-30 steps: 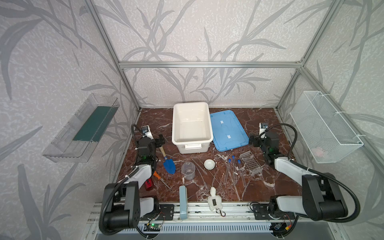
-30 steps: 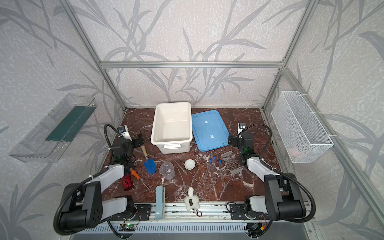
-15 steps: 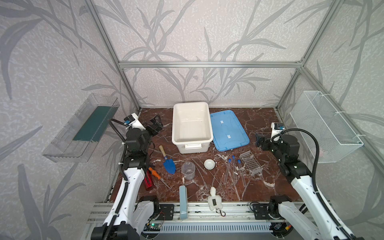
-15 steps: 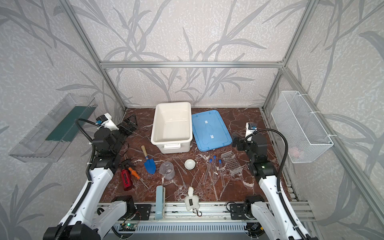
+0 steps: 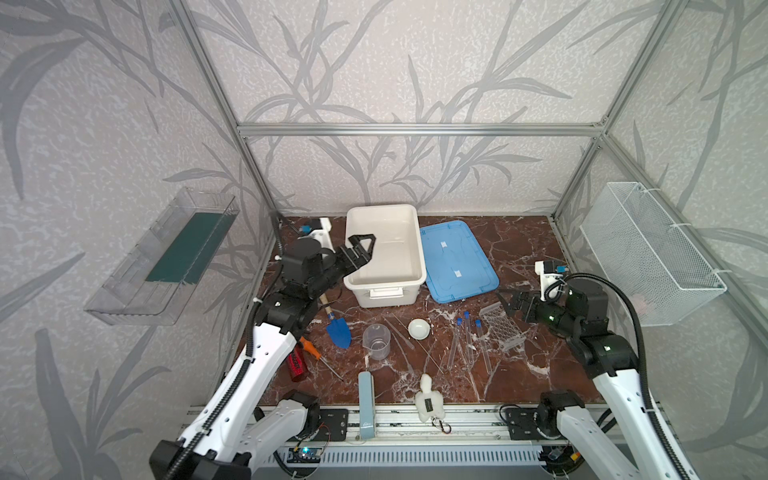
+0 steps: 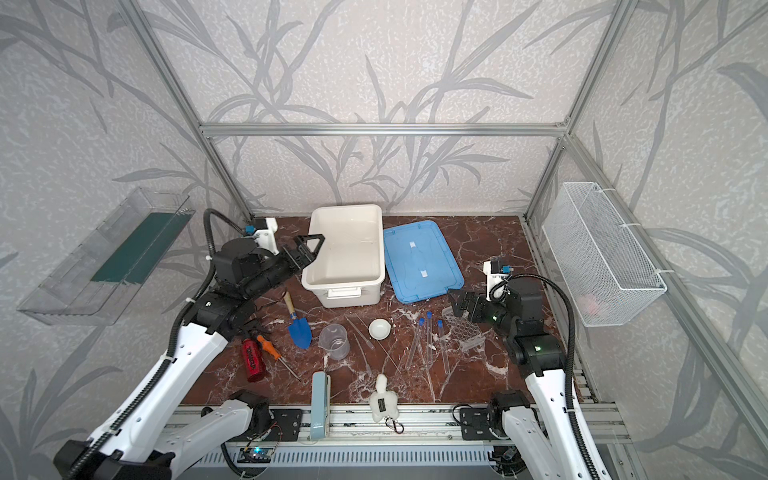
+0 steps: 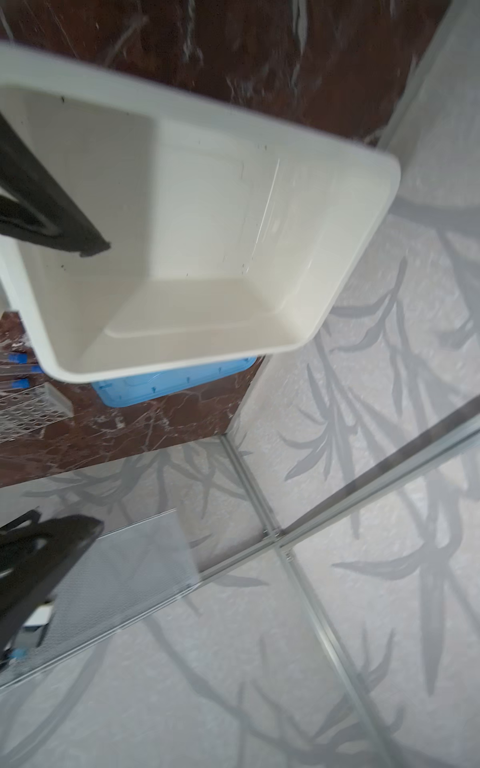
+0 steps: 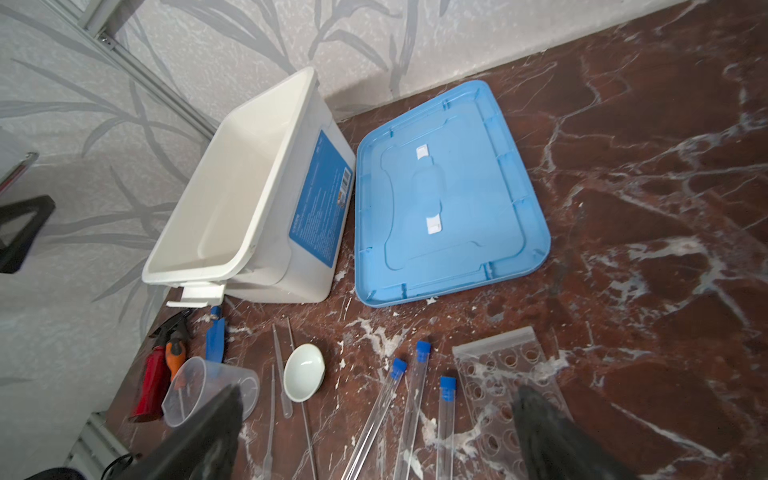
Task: Organize the chemistry lab equipment
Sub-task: 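Move the left gripper over the blue-capped test tubes beside the rack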
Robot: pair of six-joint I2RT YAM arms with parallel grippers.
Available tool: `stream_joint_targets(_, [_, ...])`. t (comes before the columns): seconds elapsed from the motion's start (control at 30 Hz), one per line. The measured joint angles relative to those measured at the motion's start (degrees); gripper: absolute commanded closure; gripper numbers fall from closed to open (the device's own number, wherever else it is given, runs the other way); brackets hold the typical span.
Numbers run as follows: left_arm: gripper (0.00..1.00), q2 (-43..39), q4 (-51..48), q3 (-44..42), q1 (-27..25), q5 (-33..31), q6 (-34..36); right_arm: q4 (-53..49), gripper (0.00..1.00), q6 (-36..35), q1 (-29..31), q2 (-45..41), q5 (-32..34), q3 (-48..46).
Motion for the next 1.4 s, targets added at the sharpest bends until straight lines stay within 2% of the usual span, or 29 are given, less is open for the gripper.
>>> stream_joint_targets(0.17, [0.06,7.3,-12.5,13.5,-14.9,-8.7,5.3,-7.1,0.01,0.0,0.0,0.0,-2.5,2.6])
stream_joint_targets(0.3, [0.07,18.9,-21.6,22.0,-26.2,-15.2,8.1,-10.3,0.01,0.6,0.0,0.0,-4.2,2.8])
stream_joint_targets(0.43, [0.12,27.8,-26.2,22.9,-34.2,-16.7,8.6,-12.6,0.01,1.5,0.0,0.2,-4.5,2.7])
stream_joint_targets(0.57, [0.18,31.8,-27.0,22.4,-39.3,-17.0,7.9,-13.2,0.01,2.4,-0.2,0.3,-3.1,0.7])
stream_joint_targets(0.77, [0.22,35.4,-24.3,18.4,-41.7,-15.5,6.8,-13.2,0.05,4.0,-1.4,1.0,-1.5,-4.6])
stream_joint_targets(0.87, [0.29,38.4,-23.1,16.5,-41.7,-14.4,6.5,-13.3,0.05,4.8,-2.0,0.0,-0.4,-5.5])
stream_joint_targets(1.07, [0.36,46.5,-21.9,17.4,-41.7,-12.1,6.2,-12.9,0.05,5.6,-4.6,-0.8,1.5,-5.5])
stream_joint_targets(1.23, [0.49,52.9,-21.7,17.5,-41.7,-12.3,6.6,-12.5,0.05,5.5,-7.5,-0.9,0.9,-5.5])
stream_joint_targets(1.4, [0.51,56.0,-23.1,18.2,-41.4,-13.0,6.4,-11.9,0.06,5.5,-8.1,-0.9,0.5,-5.5])
